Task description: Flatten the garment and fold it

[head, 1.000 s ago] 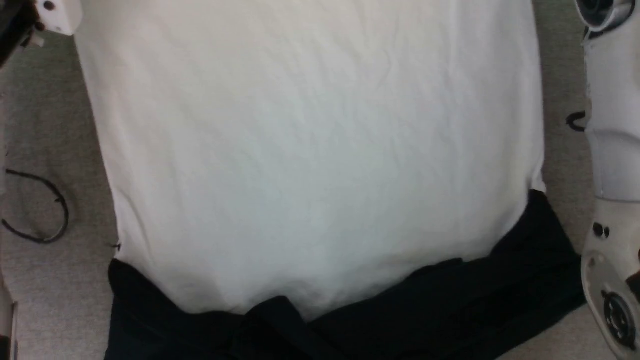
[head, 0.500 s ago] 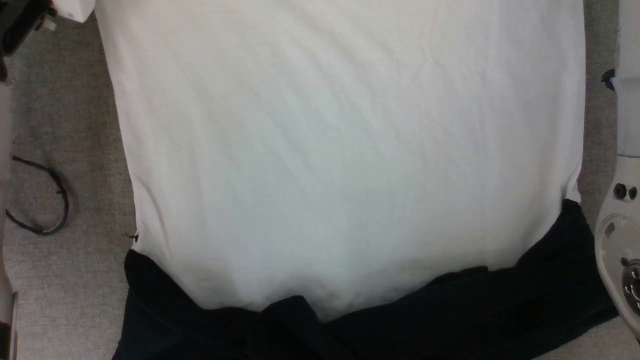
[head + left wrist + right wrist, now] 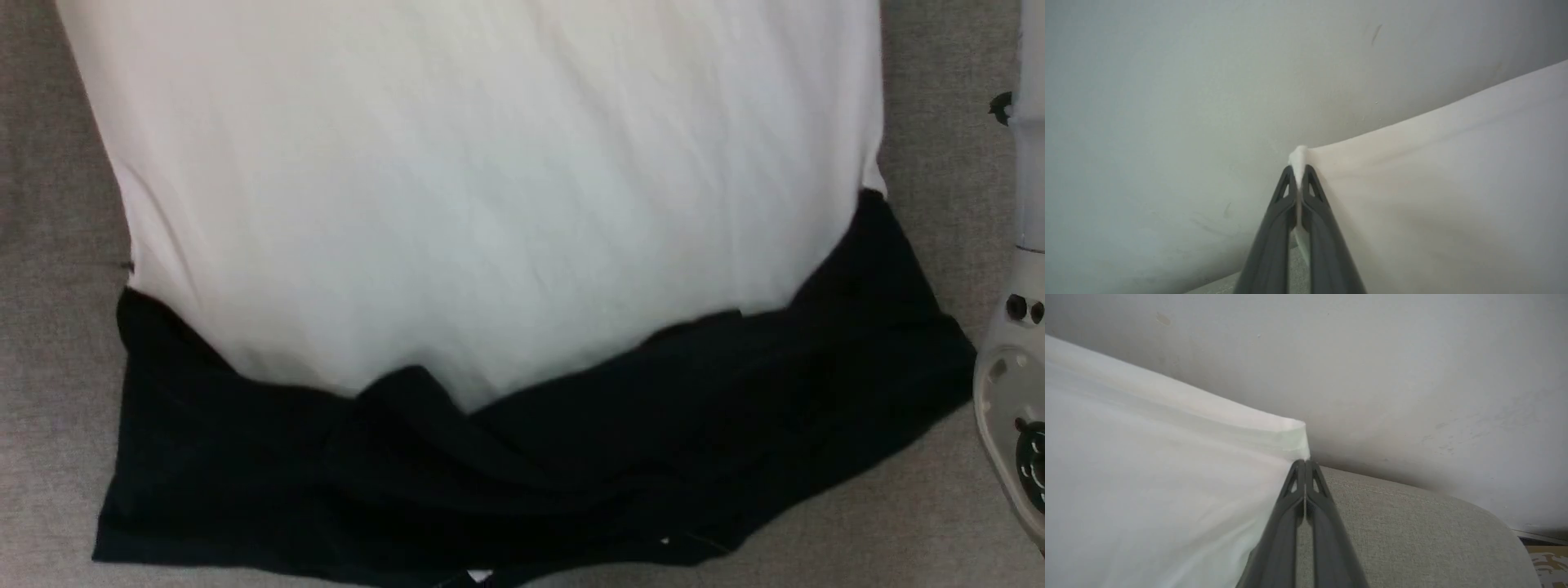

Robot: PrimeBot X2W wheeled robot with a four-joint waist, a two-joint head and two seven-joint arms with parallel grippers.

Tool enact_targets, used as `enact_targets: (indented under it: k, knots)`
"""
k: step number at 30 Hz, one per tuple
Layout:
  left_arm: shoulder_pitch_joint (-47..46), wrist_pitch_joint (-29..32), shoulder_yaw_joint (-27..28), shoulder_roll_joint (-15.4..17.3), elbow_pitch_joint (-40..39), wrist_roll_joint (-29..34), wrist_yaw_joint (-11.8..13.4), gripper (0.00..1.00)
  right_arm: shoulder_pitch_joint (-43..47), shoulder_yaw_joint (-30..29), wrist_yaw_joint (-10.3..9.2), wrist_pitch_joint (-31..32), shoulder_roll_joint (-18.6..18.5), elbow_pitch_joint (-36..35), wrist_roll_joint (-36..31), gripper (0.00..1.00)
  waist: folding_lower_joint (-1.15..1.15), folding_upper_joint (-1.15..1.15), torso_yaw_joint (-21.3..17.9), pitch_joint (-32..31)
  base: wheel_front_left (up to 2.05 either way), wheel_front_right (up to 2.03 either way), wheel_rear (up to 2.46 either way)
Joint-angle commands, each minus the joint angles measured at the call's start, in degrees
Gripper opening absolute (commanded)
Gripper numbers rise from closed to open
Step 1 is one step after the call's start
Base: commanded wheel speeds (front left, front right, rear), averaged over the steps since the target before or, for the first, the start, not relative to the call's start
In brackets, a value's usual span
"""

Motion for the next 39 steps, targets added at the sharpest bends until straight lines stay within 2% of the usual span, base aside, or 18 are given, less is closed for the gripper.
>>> enact_targets:
  k: [1, 3, 6, 11, 14, 17, 23, 27, 33, 39]
  knots:
    - [-1.4, -2.8, 0.2, 0.4, 1.2, 1.2, 1.3, 0.00, -0.8, -0.4, -0.13, -2.5, -0.5, 0.6, -0.5, 0.00, 0.00, 0.00, -0.1, -0.7, 0.00, 0.00, 0.00]
    - [-1.4, -4.7, 0.1, -0.2, 2.5, 1.1, 1.4, 0.00, -0.7, -0.4, -0.13, -5.2, -0.5, 1.3, 0.8, 0.00, 0.00, 0.00, 0.0, -1.5, 0.00, 0.00, 0.00]
    - [-0.2, -7.5, 0.4, -1.1, 3.6, -0.1, 1.3, 0.00, 0.0, 0.8, -0.13, -9.2, -0.5, 1.9, 6.2, 0.00, 0.00, 0.00, 0.2, -3.5, 0.00, 0.00, 0.00]
    - [4.4, -11.9, 1.5, -1.2, 2.0, -1.9, 1.3, 0.00, 4.0, 4.2, -0.13, -13.2, -0.5, 0.3, 10.9, 0.00, 0.00, 0.00, 0.3, -7.0, 0.00, 0.00, 0.00]
    - [10.6, -13.6, 2.2, -0.7, -1.0, -3.5, 1.5, 0.00, 8.8, 6.5, -0.13, -15.1, -1.0, -3.0, 14.1, 0.00, 0.00, 0.00, 0.6, -10.4, 0.00, 0.00, 0.00]
    - [21.7, -14.6, 3.0, -0.6, -7.9, -6.1, 2.5, 0.00, 17.6, 8.7, -0.13, -16.1, -3.3, -10.2, 18.5, 0.00, 0.00, 0.00, 1.4, -15.2, 0.00, 0.00, 0.00]
    - [39.3, -14.4, 3.9, -1.0, -19.7, -9.3, 6.2, 0.00, 33.7, 8.9, -0.13, -13.9, -7.3, -24.6, 22.7, 0.00, 0.00, 0.00, 3.0, -21.8, 0.00, 0.00, 0.00]
    - [47.8, -13.8, 3.9, -1.1, -25.3, -10.5, 7.8, 0.00, 42.0, 7.0, -0.13, -11.6, -8.0, -31.6, 23.5, 0.00, 0.00, 0.00, 3.5, -24.4, 0.00, 0.00, 0.00]
    - [63.4, -12.5, 2.7, -2.0, -32.0, -12.8, 11.0, 0.00, 58.3, 2.0, -0.13, -5.3, -6.3, -42.4, 23.6, 0.00, 0.00, 0.00, 4.2, -28.9, 0.00, 0.00, 0.00]
    - [73.1, -13.7, 0.6, -3.6, -32.0, -14.6, 11.5, 0.00, 71.2, -1.6, -0.13, -1.2, -3.6, -47.9, 22.2, 0.00, 0.00, 0.00, 4.7, -31.4, 0.00, 0.00, 0.00]
